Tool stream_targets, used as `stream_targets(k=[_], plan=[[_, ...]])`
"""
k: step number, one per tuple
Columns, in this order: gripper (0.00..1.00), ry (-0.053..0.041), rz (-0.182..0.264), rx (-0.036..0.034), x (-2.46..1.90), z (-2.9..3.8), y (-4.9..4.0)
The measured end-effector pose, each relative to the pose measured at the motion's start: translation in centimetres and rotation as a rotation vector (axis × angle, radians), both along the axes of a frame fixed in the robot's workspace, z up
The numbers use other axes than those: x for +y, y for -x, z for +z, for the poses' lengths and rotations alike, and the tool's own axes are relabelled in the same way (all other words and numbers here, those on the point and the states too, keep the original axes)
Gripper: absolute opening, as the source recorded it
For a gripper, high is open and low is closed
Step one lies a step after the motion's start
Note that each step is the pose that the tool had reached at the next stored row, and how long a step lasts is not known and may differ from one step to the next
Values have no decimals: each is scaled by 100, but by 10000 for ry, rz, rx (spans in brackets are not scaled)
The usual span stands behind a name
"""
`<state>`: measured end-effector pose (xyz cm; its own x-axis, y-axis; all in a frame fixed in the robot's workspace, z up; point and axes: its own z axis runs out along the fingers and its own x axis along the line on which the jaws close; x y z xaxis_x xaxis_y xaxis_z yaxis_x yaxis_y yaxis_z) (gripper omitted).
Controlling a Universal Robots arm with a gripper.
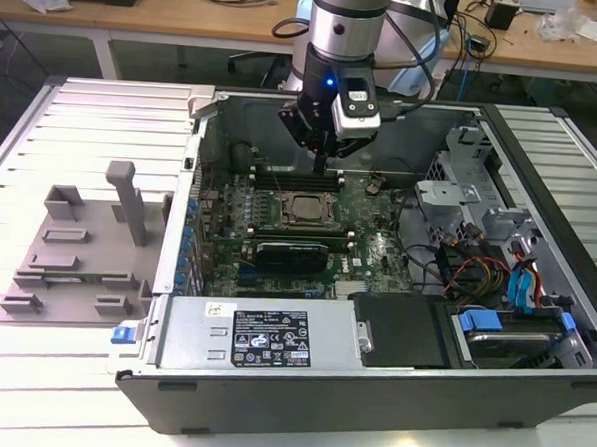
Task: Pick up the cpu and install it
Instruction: 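Install the first cpu locking lever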
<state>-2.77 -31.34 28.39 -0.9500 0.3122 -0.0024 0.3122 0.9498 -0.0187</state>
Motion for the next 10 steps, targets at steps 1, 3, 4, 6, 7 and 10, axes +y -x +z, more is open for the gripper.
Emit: stream_targets(k=[1,3,4,6,7,10], plan=[[11,-100,238,0,0,0,0],[11,-194,651,2,0,0,0],[11,-222,813,2,0,0,0],[11,-370,1442,3,0,0,0],[11,-378,1636,5,1,-1,0],[11,-375,2723,27,0,0,0]])
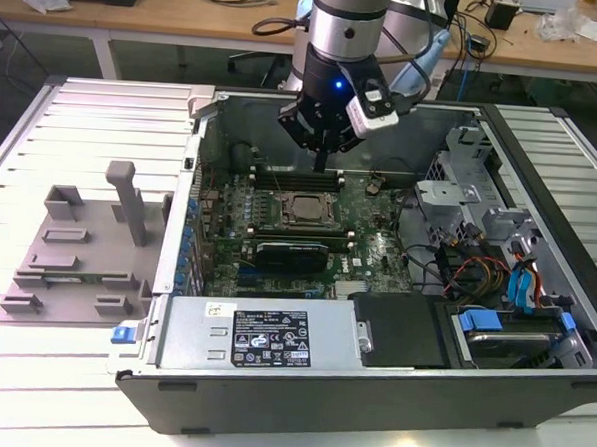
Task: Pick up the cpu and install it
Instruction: 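Install the first cpu locking lever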
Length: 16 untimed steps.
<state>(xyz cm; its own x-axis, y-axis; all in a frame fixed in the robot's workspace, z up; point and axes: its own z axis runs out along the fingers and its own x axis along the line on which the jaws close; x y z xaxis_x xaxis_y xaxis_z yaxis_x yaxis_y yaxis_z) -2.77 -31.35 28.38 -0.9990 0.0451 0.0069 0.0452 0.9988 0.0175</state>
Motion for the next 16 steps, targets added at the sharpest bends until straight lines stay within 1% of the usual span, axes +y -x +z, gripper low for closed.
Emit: stream_targets(k=[2,3,5,6,8,13,15,16], plan=[[11,4,409,0,0,0,0],[11,9,840,0,0,0,0],[11,10,1221,0,0,0,0],[11,11,1527,0,0,-1,0],[11,17,1833,1,0,-1,0],[11,19,1850,0,0,-1,3],[11,18,1851,-1,1,-1,34],[11,18,1850,0,0,-1,64]])
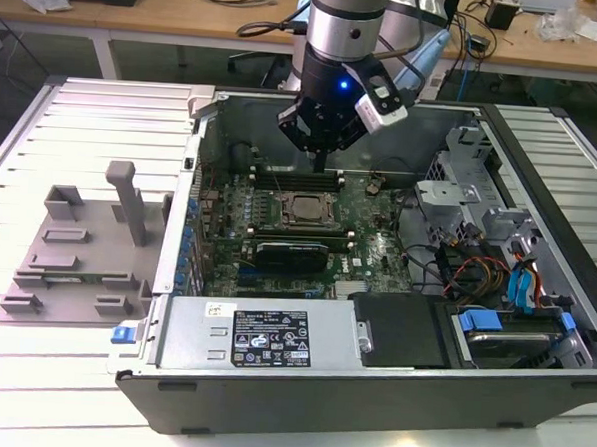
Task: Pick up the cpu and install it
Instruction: 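Install the first cpu locking lever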
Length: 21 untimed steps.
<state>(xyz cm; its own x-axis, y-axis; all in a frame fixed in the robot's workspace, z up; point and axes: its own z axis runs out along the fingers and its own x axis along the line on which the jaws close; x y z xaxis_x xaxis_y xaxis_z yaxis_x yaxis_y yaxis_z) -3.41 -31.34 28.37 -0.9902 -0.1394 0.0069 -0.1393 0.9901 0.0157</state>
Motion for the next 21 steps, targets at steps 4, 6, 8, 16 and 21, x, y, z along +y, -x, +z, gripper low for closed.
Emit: stream_targets(k=[4,6,8,16,21], plan=[[11,0,0,0,0,0,90],[11,1,-2,1,0,0,134],[11,1,1,1,0,-1,185],[11,1,-1,1,0,-3,370],[11,1,1,0,0,-7,517]])
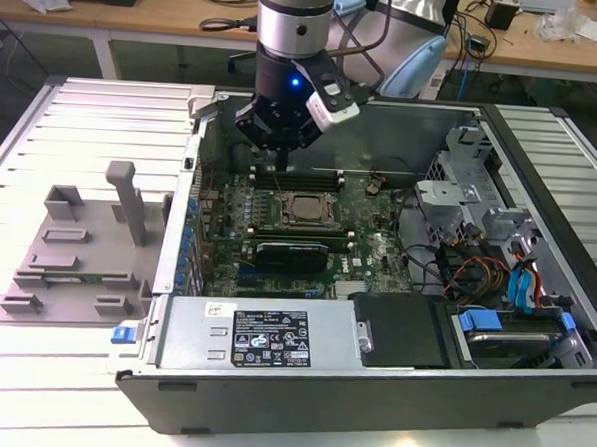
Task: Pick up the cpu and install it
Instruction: 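Install the first cpu locking lever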
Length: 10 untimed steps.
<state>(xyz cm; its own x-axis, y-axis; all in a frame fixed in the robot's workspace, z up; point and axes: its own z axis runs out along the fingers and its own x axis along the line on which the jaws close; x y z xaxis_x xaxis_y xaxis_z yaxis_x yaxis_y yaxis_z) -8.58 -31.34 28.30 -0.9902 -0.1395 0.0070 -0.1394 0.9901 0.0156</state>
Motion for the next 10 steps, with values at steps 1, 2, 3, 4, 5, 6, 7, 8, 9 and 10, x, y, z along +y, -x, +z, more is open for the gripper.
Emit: stream_targets(k=[1,2,3,4,5,6,7,8,9,10], plan=[[11,-1,0,0,2,-1,22],[11,0,-3,0,17,-5,69],[11,0,1,0,39,-8,108],[11,-1,-1,1,57,-10,131],[11,-1,-3,-1,77,-13,155],[11,-1,0,0,99,-16,169],[11,0,-2,1,130,-22,191],[11,0,-1,1,161,-40,212],[11,-1,-1,0,199,-70,228],[11,-1,-3,-1,217,-89,233]])
